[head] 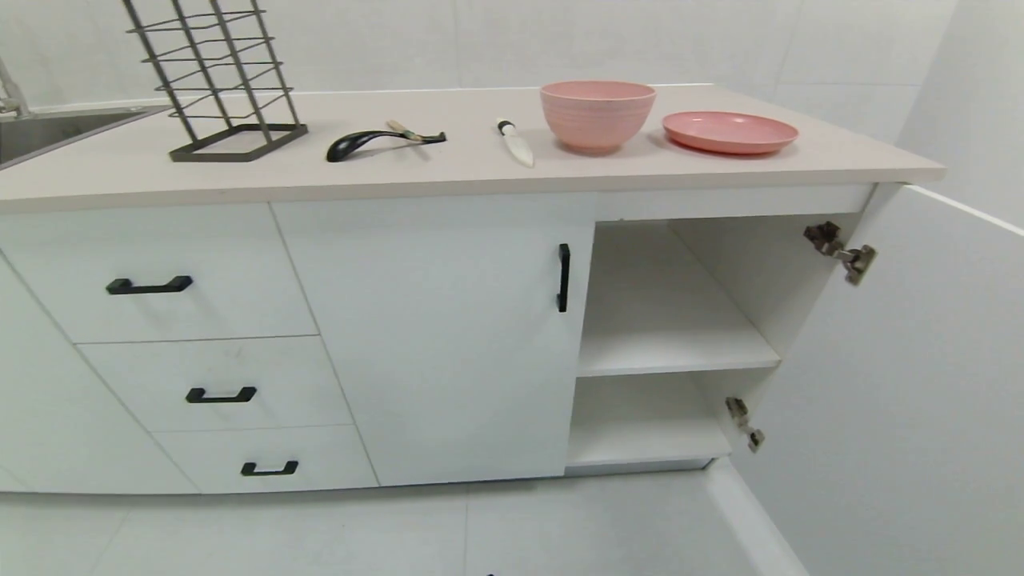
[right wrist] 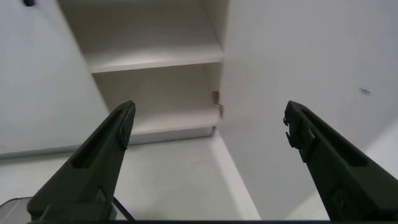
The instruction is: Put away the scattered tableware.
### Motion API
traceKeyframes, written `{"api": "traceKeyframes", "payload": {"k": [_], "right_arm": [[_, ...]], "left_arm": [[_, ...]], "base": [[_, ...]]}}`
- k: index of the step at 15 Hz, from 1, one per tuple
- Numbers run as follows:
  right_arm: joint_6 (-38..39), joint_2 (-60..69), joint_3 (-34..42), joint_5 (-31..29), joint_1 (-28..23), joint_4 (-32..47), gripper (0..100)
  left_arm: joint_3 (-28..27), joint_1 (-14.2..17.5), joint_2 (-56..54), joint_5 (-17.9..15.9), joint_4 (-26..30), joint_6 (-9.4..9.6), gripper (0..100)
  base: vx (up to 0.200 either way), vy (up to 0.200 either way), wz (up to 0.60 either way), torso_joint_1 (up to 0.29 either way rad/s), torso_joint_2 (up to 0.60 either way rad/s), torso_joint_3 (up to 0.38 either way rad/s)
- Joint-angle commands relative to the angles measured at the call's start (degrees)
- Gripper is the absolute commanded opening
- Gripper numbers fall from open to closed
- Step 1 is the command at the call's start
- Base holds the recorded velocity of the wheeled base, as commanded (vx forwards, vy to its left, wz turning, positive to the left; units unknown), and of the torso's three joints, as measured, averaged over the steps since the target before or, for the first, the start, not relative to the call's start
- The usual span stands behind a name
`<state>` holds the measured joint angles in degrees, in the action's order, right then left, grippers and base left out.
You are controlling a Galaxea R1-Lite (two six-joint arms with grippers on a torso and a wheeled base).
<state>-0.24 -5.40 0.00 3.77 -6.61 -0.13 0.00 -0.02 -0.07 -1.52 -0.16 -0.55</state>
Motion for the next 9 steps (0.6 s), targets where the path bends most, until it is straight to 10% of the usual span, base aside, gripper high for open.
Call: {"api": "traceKeyframes", "payload": {"k": [1, 6, 9], "right_arm": [[0.0, -0.1, 0.0, 0.0, 0.0, 0.0, 100], [0.0, -0.1, 0.0, 0.0, -0.1, 0.0, 100], [0.0, -0.2, 0.0, -0.1, -0.1, 0.0, 100]], "left_arm": [[0.0, 0.0, 0.1, 0.0, 0.0, 0.02, 100], [0.0, 0.0, 0.1, -0.1, 0.0, -0.59, 100], [0.0, 0.0, 0.1, -0.1, 0.0, -0.42, 100]], "base": [[0.0, 0.0, -0.6, 0.002, 0.01, -0.007], [0.0, -0.04, 0.0, -0.001, 0.0, 0.0], [0.2, -0.133, 0.0, -0.001, 0.0, 0.001]]}}
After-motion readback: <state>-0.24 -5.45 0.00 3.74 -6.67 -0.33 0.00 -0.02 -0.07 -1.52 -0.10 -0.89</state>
